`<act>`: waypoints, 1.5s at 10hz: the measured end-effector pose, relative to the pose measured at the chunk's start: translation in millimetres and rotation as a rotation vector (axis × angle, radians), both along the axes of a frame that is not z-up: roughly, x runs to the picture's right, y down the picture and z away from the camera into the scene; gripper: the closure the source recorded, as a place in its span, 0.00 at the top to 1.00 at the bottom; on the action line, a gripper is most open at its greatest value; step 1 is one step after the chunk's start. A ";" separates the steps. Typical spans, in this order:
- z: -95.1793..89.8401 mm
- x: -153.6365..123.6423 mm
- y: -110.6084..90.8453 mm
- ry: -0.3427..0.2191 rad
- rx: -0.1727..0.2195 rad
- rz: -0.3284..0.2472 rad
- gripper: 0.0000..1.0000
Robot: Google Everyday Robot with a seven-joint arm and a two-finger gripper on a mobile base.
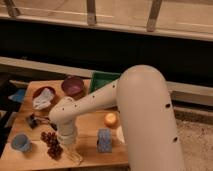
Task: Place banana in table surface
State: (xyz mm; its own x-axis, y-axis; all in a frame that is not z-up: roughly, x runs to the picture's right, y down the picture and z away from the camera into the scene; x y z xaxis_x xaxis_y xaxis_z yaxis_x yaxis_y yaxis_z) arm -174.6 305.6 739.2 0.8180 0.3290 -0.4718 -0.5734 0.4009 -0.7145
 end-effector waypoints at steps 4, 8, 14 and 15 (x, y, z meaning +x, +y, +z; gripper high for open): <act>-6.3 31.2 -50.9 0.092 0.082 -0.014 0.00; -3.2 97.4 -130.3 0.243 0.169 0.017 0.00; 31.1 124.3 -150.7 0.332 0.157 0.131 0.36; 39.9 118.3 -147.7 0.325 0.150 0.152 0.48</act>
